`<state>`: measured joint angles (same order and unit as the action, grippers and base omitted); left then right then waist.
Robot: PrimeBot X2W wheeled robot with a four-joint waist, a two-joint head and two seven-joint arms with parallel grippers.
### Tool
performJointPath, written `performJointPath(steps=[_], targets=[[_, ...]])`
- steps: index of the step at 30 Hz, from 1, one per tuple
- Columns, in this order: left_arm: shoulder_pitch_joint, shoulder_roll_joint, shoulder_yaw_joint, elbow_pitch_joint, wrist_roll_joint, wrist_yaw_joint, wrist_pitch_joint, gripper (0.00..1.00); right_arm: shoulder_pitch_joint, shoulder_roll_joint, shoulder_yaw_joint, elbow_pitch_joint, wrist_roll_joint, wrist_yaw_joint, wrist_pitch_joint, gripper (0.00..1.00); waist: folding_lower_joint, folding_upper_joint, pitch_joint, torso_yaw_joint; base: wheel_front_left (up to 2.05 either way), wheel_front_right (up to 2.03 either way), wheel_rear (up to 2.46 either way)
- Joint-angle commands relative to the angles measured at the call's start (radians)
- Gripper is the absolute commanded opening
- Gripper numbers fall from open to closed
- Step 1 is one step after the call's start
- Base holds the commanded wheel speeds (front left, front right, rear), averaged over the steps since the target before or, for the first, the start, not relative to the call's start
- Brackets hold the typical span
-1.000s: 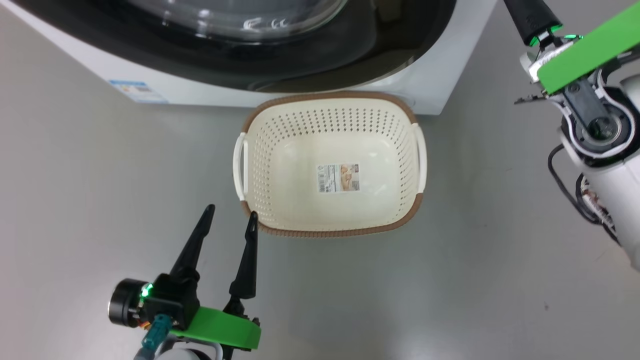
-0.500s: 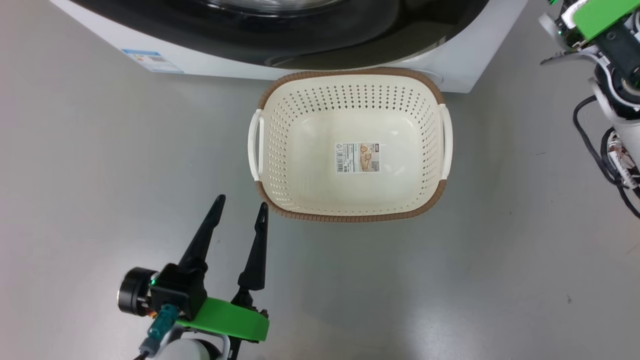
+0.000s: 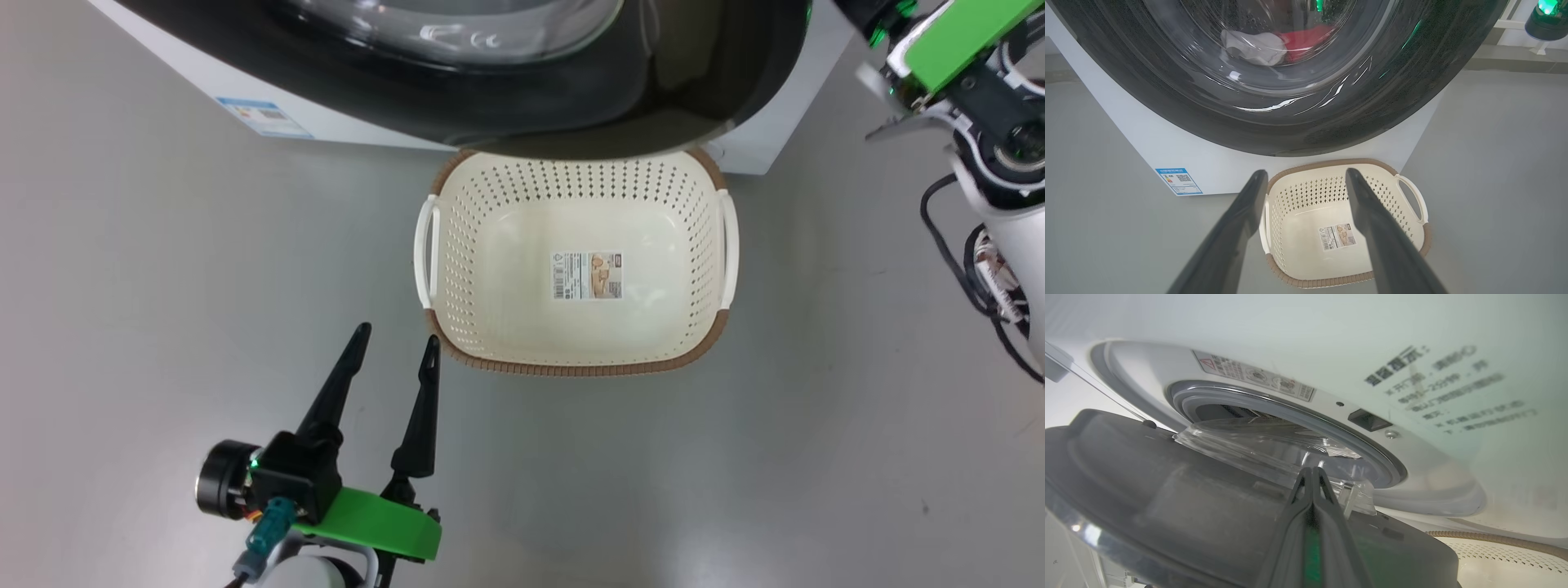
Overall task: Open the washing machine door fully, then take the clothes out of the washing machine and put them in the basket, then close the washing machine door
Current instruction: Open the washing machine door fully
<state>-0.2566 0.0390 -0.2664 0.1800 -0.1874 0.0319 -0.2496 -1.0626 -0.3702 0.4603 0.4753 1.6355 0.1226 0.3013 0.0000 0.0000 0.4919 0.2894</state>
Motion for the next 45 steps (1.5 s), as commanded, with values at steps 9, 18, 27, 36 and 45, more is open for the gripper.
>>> performJointPath(steps=[9, 18, 27, 36, 45], targets=[[0.038, 0.011, 0.035, -0.013, 0.018, 0.004, -0.012, 1.0, 0.117, 0.065, 0.014, -0.06, -0.007, 0.008, 0.066, 0.0, 0.0, 0.0, -0.094, -0.03, 0.0, 0.0, 0.0], [0.063, 0.011, 0.045, -0.01, 0.031, 0.001, -0.012, 1.0, 0.188, 0.085, 0.038, -0.082, -0.027, 0.008, 0.104, 0.0, 0.0, 0.0, -0.147, -0.057, 0.0, 0.0, 0.0], [0.089, 0.011, 0.058, -0.011, 0.039, -0.001, -0.012, 1.0, 0.246, 0.098, 0.083, -0.118, -0.056, 0.008, 0.142, 0.0, 0.0, 0.0, -0.195, -0.081, 0.0, 0.0, 0.0], [0.104, 0.011, 0.061, -0.015, 0.043, -0.002, -0.012, 1.0, 0.289, 0.12, 0.12, -0.145, -0.043, 0.008, 0.198, 0.0, 0.0, 0.0, -0.22, -0.087, 0.0, 0.0, 0.0], [0.113, 0.011, 0.071, -0.017, 0.042, -0.003, -0.012, 1.0, 0.305, 0.129, 0.123, -0.157, -0.063, 0.008, 0.191, 0.05, 0.0, 0.0, -0.235, -0.085, 0.0, 0.0, 0.0]])
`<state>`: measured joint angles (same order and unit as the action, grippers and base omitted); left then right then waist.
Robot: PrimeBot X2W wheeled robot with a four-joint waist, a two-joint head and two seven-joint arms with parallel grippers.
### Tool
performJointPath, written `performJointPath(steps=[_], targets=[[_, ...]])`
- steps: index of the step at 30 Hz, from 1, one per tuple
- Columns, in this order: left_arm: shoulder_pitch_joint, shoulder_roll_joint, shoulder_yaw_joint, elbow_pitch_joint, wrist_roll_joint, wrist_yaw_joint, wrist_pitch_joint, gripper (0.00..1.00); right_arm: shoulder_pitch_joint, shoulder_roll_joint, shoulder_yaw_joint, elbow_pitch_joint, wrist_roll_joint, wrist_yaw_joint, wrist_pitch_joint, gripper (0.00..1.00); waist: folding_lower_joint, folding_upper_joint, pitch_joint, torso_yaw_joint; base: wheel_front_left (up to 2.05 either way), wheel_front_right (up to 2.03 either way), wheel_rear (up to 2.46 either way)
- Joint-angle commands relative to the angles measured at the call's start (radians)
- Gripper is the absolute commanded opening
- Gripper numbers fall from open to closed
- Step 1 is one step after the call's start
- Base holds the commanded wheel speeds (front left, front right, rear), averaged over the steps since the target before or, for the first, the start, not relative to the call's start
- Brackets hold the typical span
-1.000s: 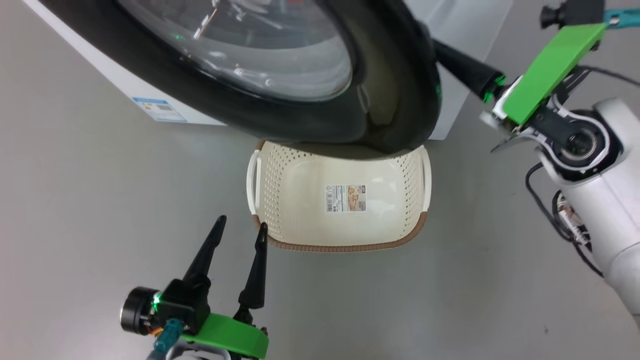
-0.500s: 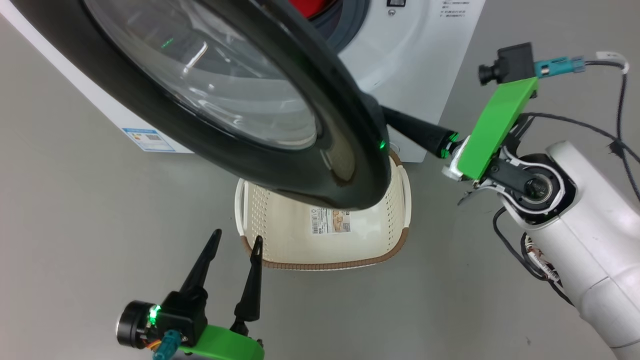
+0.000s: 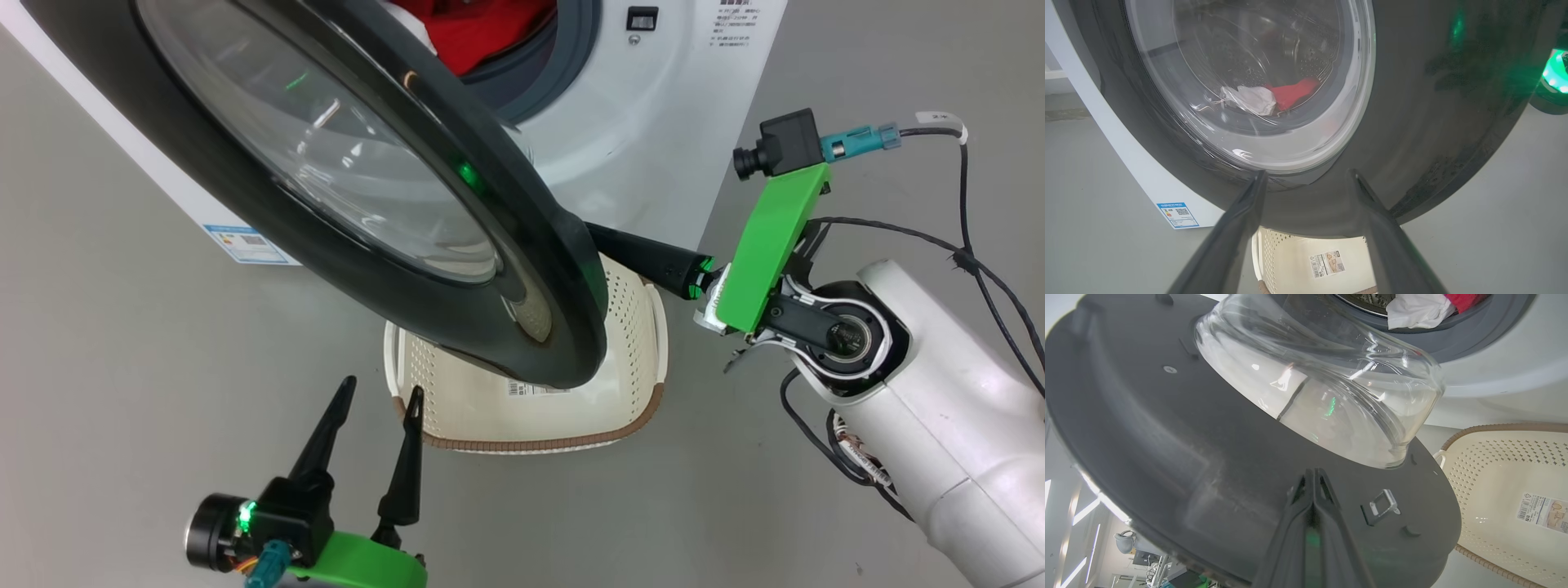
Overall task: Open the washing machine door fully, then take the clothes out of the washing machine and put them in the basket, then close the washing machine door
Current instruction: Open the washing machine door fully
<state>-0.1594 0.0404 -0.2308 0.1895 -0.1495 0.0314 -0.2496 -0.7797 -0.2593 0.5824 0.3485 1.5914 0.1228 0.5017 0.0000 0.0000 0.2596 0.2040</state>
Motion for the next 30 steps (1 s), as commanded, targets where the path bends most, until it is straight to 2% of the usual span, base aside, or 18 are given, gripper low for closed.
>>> performJointPath(steps=[1, 2, 4, 7, 8, 9, 11, 24, 30], targets=[[0.016, 0.01, 0.036, -0.027, 0.003, -0.003, -0.012, 1.0, 0.023, 0.017, 0.0, -0.027, -0.025, 0.008, -0.018, 0.13, 0.0, 0.0, -0.004, 0.0, 0.0, 0.0, 0.0], [0.016, 0.01, 0.037, -0.028, 0.003, -0.003, -0.012, 1.0, 0.024, 0.016, -0.002, -0.024, -0.03, 0.008, -0.027, 0.16, 0.0, 0.0, -0.005, 0.0, 0.0, 0.0, 0.0], [0.015, 0.01, 0.039, -0.029, 0.001, -0.006, -0.012, 1.0, 0.029, 0.013, -0.007, -0.013, -0.045, 0.008, -0.06, 0.38, 0.0, 0.0, -0.009, -0.003, 0.0, 0.0, 0.0], [0.016, 0.01, 0.041, -0.029, 0.001, -0.009, -0.012, 1.0, 0.034, 0.01, -0.01, -0.008, -0.052, 0.008, -0.081, 0.45, 0.0, 0.0, -0.012, -0.006, 0.0, 0.0, 0.0], [0.016, 0.01, 0.042, -0.03, 0.001, -0.012, -0.012, 1.0, 0.037, 0.007, -0.011, -0.004, -0.056, 0.008, -0.094, 0.55, 0.0, 0.0, -0.014, -0.009, 0.0, 0.0, 0.0], [0.017, 0.01, 0.044, -0.029, 0.002, -0.015, -0.012, 1.0, 0.041, 0.005, -0.01, 0.0, -0.06, 0.008, -0.104, 0.88, 0.0, 0.0, -0.016, -0.012, 0.0, 0.0, 0.0], [0.019, 0.01, 0.049, -0.028, 0.004, -0.019, -0.012, 1.0, 0.049, 0.001, -0.008, 0.007, -0.063, 0.008, -0.121, 0.98, 0.0, 0.0, -0.021, -0.019, 0.0, 0.0, 0.0], [0.033, 0.01, 0.11, -0.017, 0.019, -0.042, -0.012, 1.0, 0.141, -0.031, 0.016, 0.016, -0.068, 0.008, -0.229, 1.0, 0.0, 0.0, -0.052, -0.077, 0.0, 0.0, 0.0], [0.052, 0.01, 0.14, -0.019, 0.028, -0.046, -0.012, 1.0, 0.208, -0.058, 0.038, 0.015, -0.097, 0.008, -0.319, 1.0, 0.0, 0.0, -0.066, -0.106, 0.0, 0.0, 0.0]])
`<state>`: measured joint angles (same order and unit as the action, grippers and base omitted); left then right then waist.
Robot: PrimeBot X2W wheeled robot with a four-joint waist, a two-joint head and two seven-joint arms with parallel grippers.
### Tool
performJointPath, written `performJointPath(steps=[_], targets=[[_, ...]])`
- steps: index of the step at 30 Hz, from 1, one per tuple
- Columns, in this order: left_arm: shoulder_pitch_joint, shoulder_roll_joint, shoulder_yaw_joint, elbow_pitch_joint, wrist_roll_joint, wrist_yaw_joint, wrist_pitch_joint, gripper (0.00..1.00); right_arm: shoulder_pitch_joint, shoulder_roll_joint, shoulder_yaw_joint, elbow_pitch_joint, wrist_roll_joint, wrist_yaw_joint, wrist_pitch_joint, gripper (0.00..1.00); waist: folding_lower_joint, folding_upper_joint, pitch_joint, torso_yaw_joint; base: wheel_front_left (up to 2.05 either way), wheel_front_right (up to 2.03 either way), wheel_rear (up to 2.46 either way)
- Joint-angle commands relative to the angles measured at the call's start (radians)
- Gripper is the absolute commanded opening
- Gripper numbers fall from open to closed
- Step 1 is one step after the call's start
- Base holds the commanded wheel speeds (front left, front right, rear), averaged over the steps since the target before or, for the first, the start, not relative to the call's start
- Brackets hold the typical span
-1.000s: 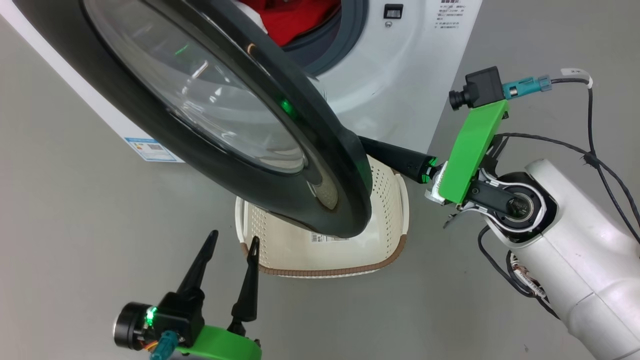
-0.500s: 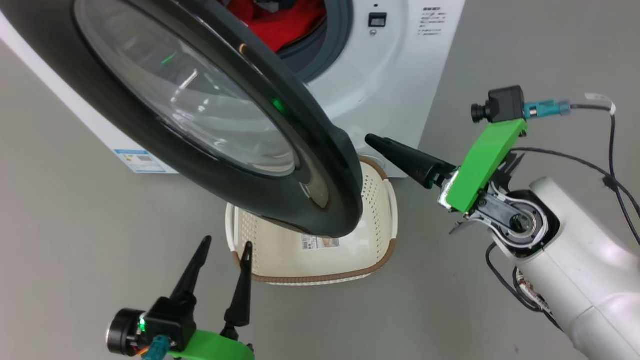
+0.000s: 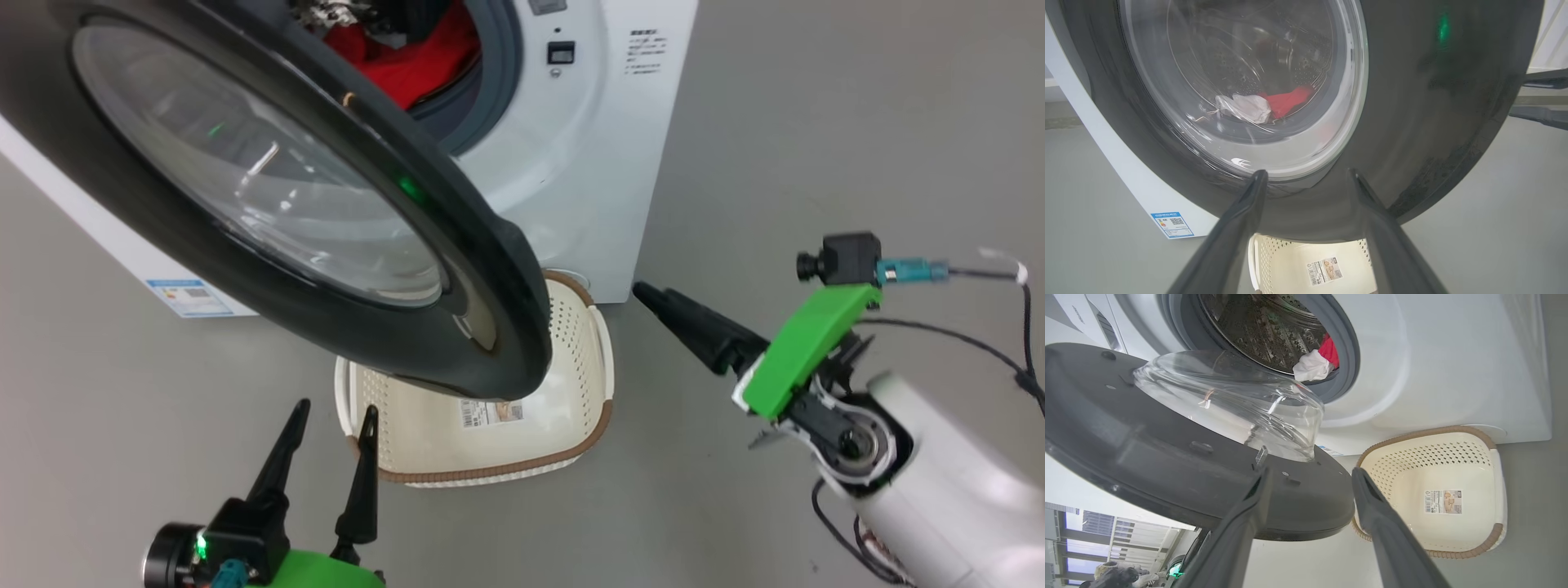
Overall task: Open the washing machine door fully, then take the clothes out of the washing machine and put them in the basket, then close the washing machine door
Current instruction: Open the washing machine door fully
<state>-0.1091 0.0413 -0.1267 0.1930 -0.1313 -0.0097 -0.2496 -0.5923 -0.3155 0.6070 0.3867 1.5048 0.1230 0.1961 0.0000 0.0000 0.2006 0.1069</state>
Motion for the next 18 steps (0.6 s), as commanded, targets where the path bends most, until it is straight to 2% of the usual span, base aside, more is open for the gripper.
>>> performJointPath(steps=[1, 18], targets=[[0.005, 0.009, 0.038, -0.023, 0.011, -0.005, -0.012, 1.0, 0.032, -0.009, 0.02, -0.022, -0.018, 0.008, -0.031, 1.0, 0.0, 0.0, -0.01, -0.012, 0.0, 0.0, 0.0], [0.062, 0.009, 0.059, -0.032, 0.006, 0.004, -0.012, 1.0, 0.227, -0.106, 0.136, 0.022, -0.091, 0.008, -0.33, 1.0, 0.0, 0.0, -0.058, -0.053, 0.0, 0.0, 0.0]])
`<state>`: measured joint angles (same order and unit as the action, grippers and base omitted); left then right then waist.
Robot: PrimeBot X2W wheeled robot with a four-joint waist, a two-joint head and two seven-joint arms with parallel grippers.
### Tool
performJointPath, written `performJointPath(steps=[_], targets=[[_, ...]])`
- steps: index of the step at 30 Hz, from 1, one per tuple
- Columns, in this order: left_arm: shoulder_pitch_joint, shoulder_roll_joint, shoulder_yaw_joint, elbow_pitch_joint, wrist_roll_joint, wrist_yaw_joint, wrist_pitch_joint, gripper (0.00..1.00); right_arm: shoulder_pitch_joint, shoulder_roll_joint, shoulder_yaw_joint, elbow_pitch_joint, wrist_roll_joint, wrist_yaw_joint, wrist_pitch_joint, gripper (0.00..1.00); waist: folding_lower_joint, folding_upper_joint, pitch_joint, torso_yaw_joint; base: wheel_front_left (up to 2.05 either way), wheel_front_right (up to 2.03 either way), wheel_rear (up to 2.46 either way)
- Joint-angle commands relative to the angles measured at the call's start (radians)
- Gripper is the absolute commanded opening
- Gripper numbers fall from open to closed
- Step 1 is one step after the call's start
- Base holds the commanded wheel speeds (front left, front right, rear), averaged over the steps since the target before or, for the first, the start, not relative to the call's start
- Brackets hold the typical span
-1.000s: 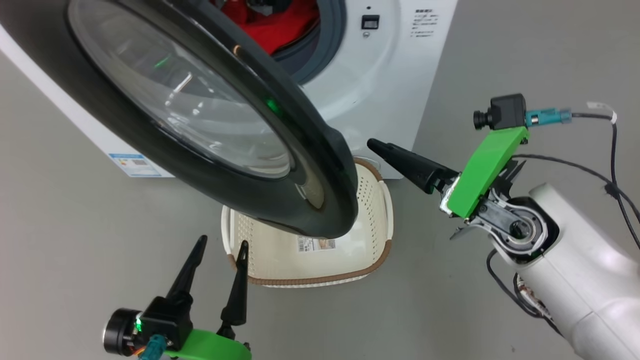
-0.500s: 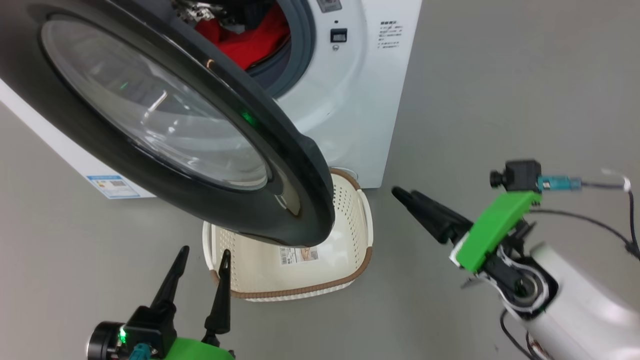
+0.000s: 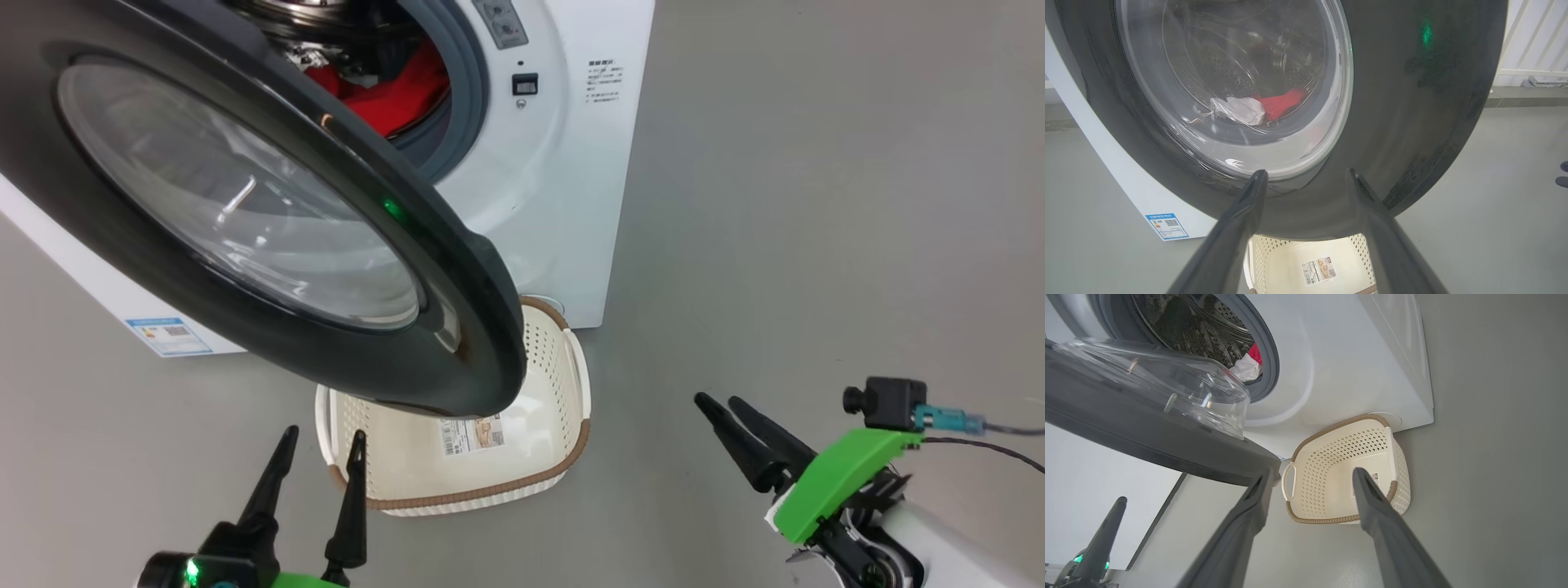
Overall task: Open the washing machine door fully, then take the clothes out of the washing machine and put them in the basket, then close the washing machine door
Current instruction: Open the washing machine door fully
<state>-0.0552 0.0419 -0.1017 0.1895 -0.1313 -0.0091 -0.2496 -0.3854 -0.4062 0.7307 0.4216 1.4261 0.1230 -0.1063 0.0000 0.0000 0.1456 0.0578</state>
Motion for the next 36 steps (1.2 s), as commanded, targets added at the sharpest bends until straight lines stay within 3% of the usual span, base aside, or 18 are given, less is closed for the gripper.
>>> performJointPath(steps=[1, 9, 15, 24, 31, 36], targets=[[0.011, 0.008, 0.035, -0.029, 0.005, 0.003, -0.012, 1.0, 0.024, -0.017, 0.02, -0.005, -0.023, 0.008, -0.053, 1.0, 0.0, 0.0, -0.005, -0.006, 0.0, 0.0, 0.0], [0.028, 0.008, 0.039, -0.032, 0.002, 0.008, -0.012, 1.0, 0.033, -0.025, 0.042, 0.097, -0.167, 0.008, -0.153, 1.0, 0.0, 0.0, -0.014, -0.013, 0.0, 0.0, 0.0], [0.033, 0.008, 0.04, -0.036, 0.001, 0.012, -0.012, 1.0, 0.081, 0.029, -0.205, 0.103, -0.437, 0.008, -0.155, 1.0, 0.0, 0.0, -0.015, -0.015, 0.0, 0.0, 0.0], [0.034, 0.008, 0.04, -0.042, 0.003, 0.014, -0.012, 1.0, 0.22, 0.136, -0.483, -0.017, -0.845, 0.008, -0.155, 1.0, 0.0, 0.0, -0.02, -0.008, 0.0, 0.0, 0.0], [0.032, 0.008, 0.039, -0.052, 0.002, 0.017, -0.012, 1.0, 0.296, 0.234, -0.657, -0.157, -1.02, 0.008, -0.155, 1.0, 0.0, 0.0, -0.014, -0.001, 0.0, 0.0, 0.0], [0.03, 0.008, 0.037, -0.059, 0.001, 0.019, -0.012, 1.0, 0.339, 0.275, -0.7, -0.204, -1.076, 0.008, -0.155, 1.0, 0.0, 0.0, -0.013, 0.004, 0.0, 0.0, 0.0]])
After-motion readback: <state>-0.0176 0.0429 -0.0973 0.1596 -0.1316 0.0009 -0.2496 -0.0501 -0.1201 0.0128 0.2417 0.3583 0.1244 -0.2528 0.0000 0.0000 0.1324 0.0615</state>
